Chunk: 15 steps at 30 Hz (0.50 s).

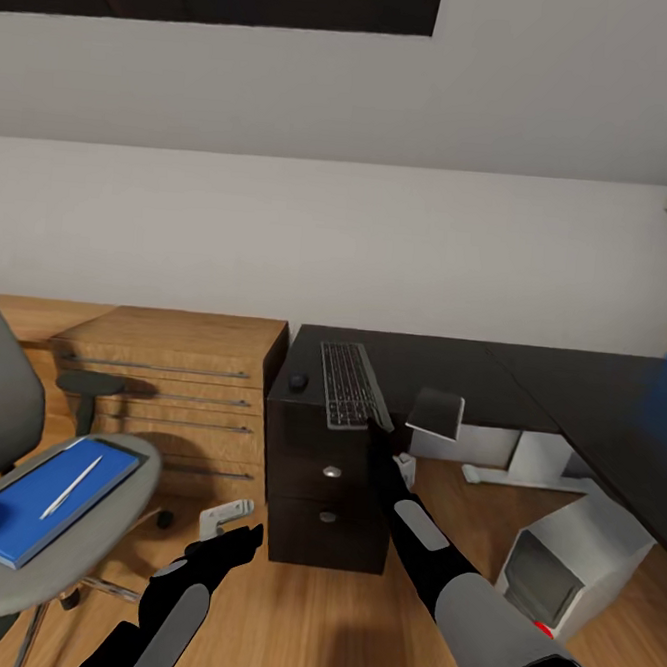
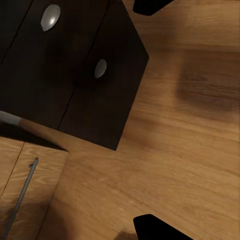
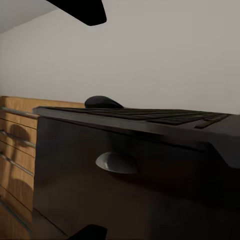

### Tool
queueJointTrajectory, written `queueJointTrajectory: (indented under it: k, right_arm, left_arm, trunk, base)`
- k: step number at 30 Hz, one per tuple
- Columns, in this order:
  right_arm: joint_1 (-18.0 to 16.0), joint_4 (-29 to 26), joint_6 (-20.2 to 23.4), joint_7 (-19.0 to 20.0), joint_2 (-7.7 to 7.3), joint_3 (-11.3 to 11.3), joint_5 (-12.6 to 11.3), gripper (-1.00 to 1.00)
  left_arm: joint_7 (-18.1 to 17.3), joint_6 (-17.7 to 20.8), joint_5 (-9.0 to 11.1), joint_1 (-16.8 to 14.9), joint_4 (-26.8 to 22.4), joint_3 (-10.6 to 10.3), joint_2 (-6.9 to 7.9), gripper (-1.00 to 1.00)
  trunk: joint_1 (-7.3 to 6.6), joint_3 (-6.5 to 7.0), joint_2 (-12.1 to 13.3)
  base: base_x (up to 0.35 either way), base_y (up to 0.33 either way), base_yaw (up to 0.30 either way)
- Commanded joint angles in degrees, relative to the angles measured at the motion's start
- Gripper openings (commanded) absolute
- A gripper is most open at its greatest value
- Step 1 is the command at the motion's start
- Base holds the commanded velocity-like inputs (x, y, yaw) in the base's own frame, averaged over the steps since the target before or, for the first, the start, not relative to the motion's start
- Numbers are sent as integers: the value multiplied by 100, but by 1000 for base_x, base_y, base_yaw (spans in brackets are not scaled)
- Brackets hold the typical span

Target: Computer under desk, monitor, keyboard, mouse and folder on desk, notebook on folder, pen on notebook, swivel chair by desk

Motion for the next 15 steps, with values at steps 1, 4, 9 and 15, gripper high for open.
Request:
queueJointTrajectory:
  k: [1,4,9,15]
  right_arm:
    - [-6,7,-41,20,-4,47,-60,100]
    - [-6,8,-36,13,-4,39,-65,100]
    - [-6,9,-33,3,-4,36,-75,100]
    - [-6,9,-33,4,-4,35,-78,100]
  left_arm:
    - [51,7,46,-5,-7,-10,3,100]
    - [50,14,47,-5,-7,-10,3,100]
    - [53,16,44,-5,-7,-10,3,100]
    - [49,16,47,-5,-7,-10,3,100]
  trunk:
    - [0,-6,-3]
    - [0,-6,-3]
    - [0,-6,-3]
    - [0,-6,-3]
  base:
    - [80,0,0]
    - [33,0,0]
    - [125,0,0]
    - [113,0,0]
